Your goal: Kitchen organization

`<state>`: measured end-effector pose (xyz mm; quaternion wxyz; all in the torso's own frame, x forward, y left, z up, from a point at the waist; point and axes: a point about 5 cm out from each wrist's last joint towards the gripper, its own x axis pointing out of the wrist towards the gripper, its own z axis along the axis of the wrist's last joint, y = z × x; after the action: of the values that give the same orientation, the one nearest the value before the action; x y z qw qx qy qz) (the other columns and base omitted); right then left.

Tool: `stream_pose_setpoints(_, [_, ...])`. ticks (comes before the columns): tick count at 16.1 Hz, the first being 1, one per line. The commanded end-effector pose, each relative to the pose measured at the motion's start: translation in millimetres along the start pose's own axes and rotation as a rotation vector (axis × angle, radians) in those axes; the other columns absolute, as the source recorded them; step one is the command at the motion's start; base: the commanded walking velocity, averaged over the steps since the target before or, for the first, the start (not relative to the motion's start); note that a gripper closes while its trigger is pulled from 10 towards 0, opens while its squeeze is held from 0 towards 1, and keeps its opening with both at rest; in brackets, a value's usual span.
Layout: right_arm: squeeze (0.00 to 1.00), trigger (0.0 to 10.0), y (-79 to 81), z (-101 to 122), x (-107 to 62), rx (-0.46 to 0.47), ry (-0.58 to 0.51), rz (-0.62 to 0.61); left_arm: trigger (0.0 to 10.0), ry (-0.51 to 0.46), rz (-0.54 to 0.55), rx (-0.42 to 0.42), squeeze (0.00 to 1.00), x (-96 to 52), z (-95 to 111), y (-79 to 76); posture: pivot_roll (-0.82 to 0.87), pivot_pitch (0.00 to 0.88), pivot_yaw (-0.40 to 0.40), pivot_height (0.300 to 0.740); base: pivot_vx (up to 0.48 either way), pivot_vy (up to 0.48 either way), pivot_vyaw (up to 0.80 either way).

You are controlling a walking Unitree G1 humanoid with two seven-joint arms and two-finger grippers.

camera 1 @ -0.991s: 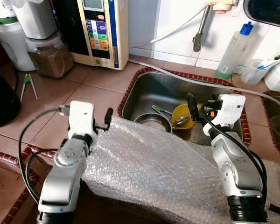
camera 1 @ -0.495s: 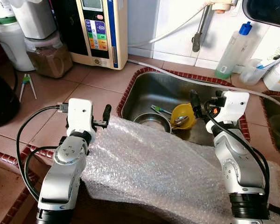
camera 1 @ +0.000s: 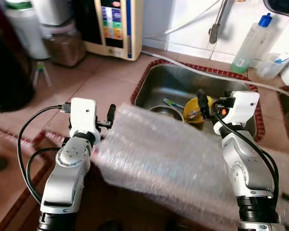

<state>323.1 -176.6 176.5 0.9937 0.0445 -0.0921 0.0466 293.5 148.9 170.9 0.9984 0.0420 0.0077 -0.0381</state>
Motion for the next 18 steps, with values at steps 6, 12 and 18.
stream_pose_setpoints(6, [0.00,10.0,-2.0,0.8,0.4,0.004,-0.006,-0.011,10.0,0.017,0.001,-0.010,0.00,0.6,-1.0,-2.5,0.01,0.083,0.005,0.740,-0.307,0.000,0.00])
stream_pose_setpoints(12, [0.00,10.0,-3.8,6.0,1.0,-0.010,-0.029,-0.019,10.0,0.010,-0.004,-0.008,0.00,0.4,1.2,-4.7,0.00,0.080,0.003,0.740,-0.306,0.000,0.00])
stream_pose_setpoints(18, [0.00,10.0,-2.8,4.5,1.4,-0.011,-0.027,-0.022,10.0,0.014,0.003,-0.015,0.00,0.0,-1.8,-4.2,-0.01,0.074,0.000,0.740,-0.244,0.000,0.00])
